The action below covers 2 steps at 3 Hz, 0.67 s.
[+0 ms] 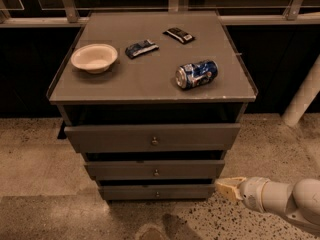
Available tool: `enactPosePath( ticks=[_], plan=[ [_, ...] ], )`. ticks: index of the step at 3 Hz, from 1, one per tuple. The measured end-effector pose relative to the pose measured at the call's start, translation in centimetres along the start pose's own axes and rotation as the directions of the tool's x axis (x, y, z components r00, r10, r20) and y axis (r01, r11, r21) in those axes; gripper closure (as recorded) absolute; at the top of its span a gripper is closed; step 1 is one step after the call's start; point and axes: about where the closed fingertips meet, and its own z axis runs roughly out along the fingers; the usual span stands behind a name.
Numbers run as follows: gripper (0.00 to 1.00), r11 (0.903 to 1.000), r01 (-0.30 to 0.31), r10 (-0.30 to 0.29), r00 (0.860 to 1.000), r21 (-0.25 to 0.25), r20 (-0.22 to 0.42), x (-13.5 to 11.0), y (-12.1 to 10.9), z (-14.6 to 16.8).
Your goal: Open middle drawer
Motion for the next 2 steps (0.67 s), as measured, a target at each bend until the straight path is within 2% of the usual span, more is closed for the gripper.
enactPosePath(
  ticks=[1,2],
  plan=[
    [1.00,0.9997,0.022,-0.022,0.999,-0.010,0.028,0.3,0.1,0.6],
    [1.00,0.9958,0.081,-0.077,0.993,-0.042,0.091,0.5,-0.5,1.8]
  ],
)
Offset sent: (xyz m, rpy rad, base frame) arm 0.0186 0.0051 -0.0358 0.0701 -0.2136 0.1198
